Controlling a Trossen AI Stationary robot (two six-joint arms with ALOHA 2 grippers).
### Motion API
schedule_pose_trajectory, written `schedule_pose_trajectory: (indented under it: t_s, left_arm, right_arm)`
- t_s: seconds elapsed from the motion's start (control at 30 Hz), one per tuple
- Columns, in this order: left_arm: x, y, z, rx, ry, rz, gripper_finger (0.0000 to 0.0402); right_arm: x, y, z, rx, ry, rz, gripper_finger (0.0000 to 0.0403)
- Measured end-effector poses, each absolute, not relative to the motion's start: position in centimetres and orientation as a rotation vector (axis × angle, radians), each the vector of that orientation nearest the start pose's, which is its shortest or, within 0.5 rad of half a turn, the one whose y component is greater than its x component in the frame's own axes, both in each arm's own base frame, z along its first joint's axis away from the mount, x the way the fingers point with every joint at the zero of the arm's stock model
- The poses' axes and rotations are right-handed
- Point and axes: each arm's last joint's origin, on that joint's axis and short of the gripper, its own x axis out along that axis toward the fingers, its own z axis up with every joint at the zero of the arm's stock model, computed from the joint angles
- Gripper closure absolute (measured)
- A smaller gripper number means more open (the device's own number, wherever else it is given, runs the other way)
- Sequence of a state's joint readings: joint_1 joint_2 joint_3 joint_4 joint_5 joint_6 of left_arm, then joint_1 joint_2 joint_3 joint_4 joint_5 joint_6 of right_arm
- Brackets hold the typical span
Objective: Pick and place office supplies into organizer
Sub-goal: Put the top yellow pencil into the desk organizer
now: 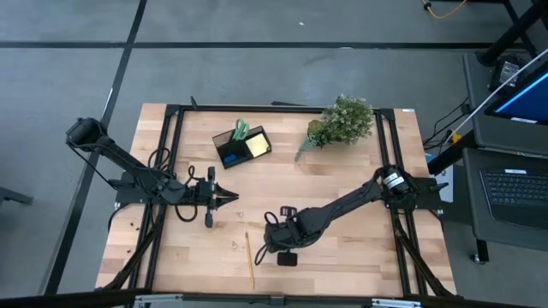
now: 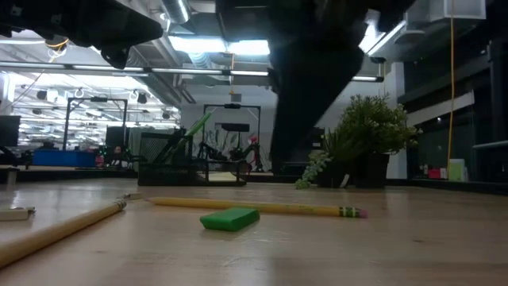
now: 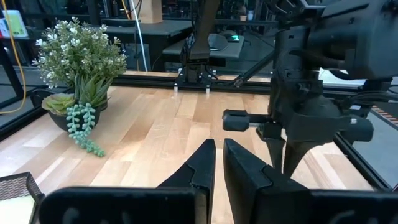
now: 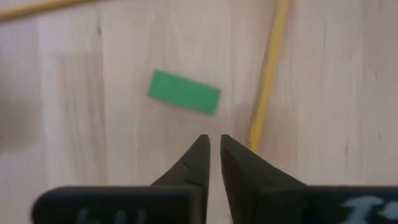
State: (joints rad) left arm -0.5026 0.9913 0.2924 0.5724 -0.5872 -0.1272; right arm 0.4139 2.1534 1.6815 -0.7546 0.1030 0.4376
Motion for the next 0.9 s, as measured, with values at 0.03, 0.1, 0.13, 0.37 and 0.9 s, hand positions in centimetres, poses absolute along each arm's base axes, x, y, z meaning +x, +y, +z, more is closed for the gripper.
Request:
schedule_pose_trajectory:
  t_s: [0.03, 0.1, 0.13, 0.37, 0.9]
  left_arm:
    - [17.7, -7.9, 20.1, -0.061, 0.103, 0.091, 0.0375]
    - [17.7, -7.9, 20.1, -0.062, 0.102, 0.091, 0.0375]
    - [17.7, -7.9, 20.1, -0.062, 0.102, 0.091, 0.0374]
    - [17.7, -7.9, 20.1, -0.061, 0.103, 0.091, 0.0375]
    - [17.7, -7.9, 20.1, -0.06, 0.103, 0.091, 0.0373]
  right_arm:
    - [40.8, 17.4, 17.6, 0.07, 1.21, 0.004, 0.0346]
    - [41.0, 16.8, 17.6, 0.077, 1.21, -0.007, 0.0328]
    - [41.1, 16.6, 17.5, 0.081, 1.21, -0.013, 0.0318]
    - [41.4, 15.4, 17.1, 0.097, 1.214, -0.039, 0.0266]
    - [41.5, 16.0, 16.2, 0.092, 1.217, -0.029, 0.0257]
